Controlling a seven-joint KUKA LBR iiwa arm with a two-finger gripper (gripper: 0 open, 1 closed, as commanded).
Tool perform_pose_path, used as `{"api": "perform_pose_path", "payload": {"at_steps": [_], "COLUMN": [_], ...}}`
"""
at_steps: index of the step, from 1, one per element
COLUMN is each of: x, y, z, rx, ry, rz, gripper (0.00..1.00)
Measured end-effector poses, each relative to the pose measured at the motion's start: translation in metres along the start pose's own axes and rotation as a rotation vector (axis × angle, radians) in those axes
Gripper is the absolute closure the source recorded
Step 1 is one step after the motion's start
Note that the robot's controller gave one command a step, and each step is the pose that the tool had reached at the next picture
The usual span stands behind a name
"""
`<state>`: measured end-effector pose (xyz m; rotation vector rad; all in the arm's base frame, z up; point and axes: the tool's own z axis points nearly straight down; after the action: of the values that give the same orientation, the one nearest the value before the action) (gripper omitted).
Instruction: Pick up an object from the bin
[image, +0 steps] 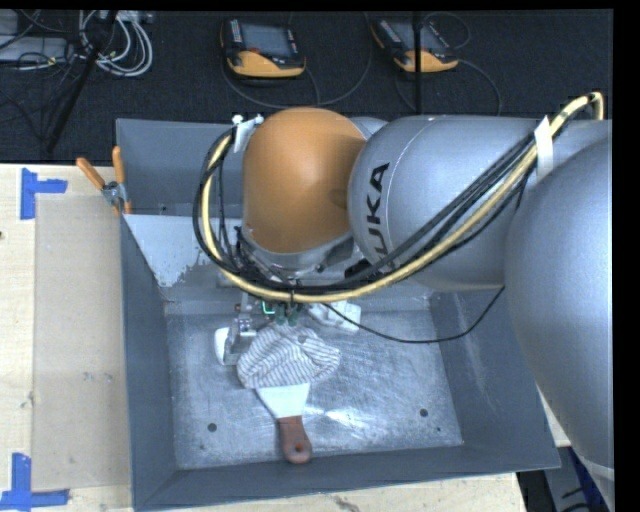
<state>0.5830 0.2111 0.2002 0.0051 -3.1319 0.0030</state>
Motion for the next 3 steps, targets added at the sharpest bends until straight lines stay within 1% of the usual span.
{"api": "perform_pose_path", "payload": {"at_steps": [1, 2, 3], "x": [-0.002, 0.018, 0.018], "y": [-0.001, -0.047, -0.063], "z": [-0.005, 0.065, 0.094], "rx": [-0.002, -0.002, 0.000], "ry": [-0.008, -0.011, -0.004], "rz": [0.004, -0.048, -0.089], "gripper": [0.00, 0.00, 0.00]}}
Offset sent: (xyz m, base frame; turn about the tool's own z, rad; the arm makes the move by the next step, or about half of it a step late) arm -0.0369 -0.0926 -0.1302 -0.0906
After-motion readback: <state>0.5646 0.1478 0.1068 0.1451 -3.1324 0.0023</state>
